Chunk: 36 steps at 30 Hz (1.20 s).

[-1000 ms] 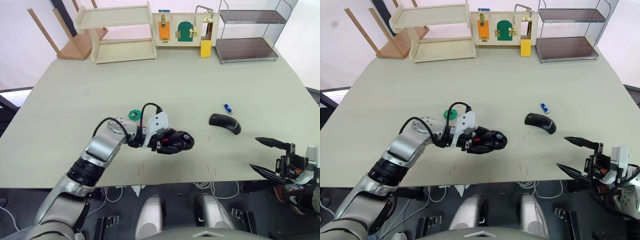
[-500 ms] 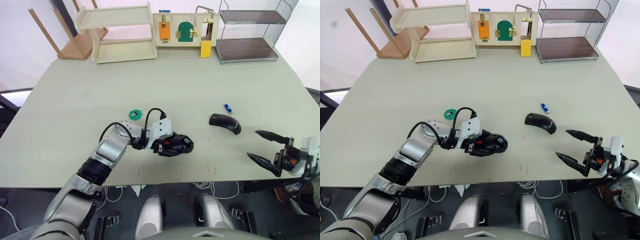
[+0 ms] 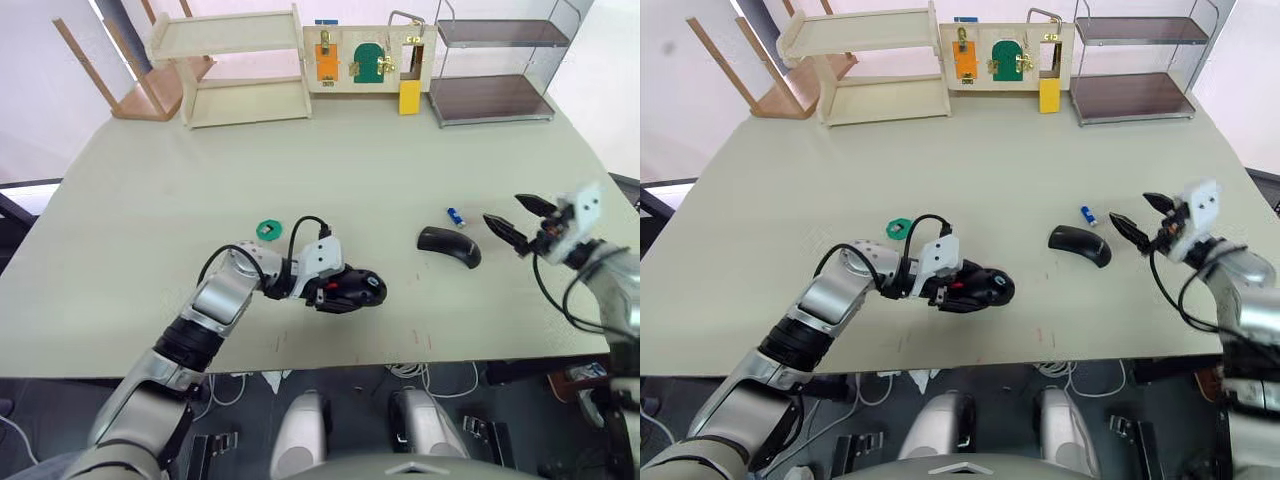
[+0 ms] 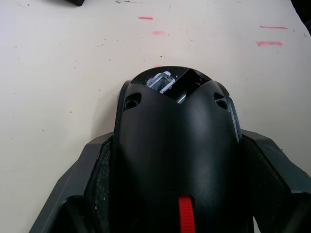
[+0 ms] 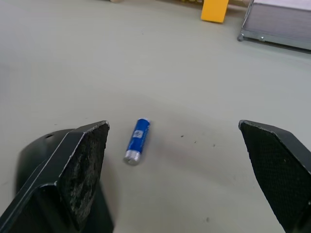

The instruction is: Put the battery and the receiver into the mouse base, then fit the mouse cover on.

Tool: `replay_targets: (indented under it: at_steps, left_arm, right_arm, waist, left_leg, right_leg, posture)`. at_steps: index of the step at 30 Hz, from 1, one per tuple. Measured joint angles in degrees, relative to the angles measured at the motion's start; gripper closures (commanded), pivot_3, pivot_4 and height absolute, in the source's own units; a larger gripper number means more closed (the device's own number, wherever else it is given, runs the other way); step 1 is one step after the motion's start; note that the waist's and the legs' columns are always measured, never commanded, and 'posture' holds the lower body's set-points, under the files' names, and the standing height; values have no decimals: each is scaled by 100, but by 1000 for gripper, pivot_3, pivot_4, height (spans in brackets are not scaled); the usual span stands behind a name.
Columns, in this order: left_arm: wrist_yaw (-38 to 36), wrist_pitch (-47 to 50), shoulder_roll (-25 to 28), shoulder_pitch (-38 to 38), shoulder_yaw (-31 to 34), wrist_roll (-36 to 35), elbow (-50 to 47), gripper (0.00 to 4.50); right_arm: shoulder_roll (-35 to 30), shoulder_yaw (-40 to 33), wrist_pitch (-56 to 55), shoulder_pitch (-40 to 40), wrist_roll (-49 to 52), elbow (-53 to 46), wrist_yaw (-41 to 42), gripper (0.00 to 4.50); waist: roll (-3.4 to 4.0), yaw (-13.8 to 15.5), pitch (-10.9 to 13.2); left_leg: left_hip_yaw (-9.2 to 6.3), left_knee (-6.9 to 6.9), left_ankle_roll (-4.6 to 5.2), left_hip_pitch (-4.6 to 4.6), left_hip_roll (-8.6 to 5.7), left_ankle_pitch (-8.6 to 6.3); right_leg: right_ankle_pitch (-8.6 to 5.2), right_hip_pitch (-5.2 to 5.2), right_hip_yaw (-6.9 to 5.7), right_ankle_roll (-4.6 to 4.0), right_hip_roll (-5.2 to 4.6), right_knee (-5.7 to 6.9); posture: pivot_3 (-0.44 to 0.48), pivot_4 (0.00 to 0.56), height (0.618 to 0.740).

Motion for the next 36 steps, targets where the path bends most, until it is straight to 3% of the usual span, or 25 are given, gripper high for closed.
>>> replay_targets:
  at_steps: [9, 17, 21, 29, 36]
  left_arm:
    - [24, 319, -64, -27, 15, 0, -125, 1528]
    - [78, 474, -49, 61, 68, 0, -291, 1528]
    - [115, 533, -50, 82, 75, 9, -349, 1528]
    - [132, 577, -74, 81, 76, 7, -360, 1528]
    - [133, 566, -99, 80, 73, 21, -354, 1528]
  right_arm:
    - [209, 893, 180, -1065, -769, 1450, 141, 0]
    - [380, 1067, 110, -1653, -1172, 2479, 104, 0]
    - [451, 1094, -81, -1890, -1309, 2855, 91, 1197]
    - [451, 1074, -169, -1880, -1305, 2894, 218, 4359]
    - [368, 928, -225, -1725, -1294, 2785, 245, 4367]
  waist:
    - [1, 17, 0]
    - [1, -7, 0]
    - [1, -15, 0]
    - [1, -3, 0]
    - [1, 9, 0]
  left_leg:
    - [1, 2, 0, -9, -2, 0]
    - [0, 2, 0, -7, -1, 0]
    - [2, 2, 0, -7, -1, 0]
    - [2, 2, 0, -7, -1, 0]
    - [2, 2, 0, -8, -2, 0]
  right_leg:
    - [7, 0, -1, 5, -4, -5]
    - [8, -1, -1, 5, -3, -4]
    - [9, -1, 0, 6, -3, -4]
    - [9, -1, 0, 7, -4, -4]
    - [9, -1, -1, 7, -5, -5]
  posture:
    - [0, 150, 740]
    - [0, 150, 740]
    - [0, 150, 740]
    - [0, 150, 740]
    - [0, 150, 740]
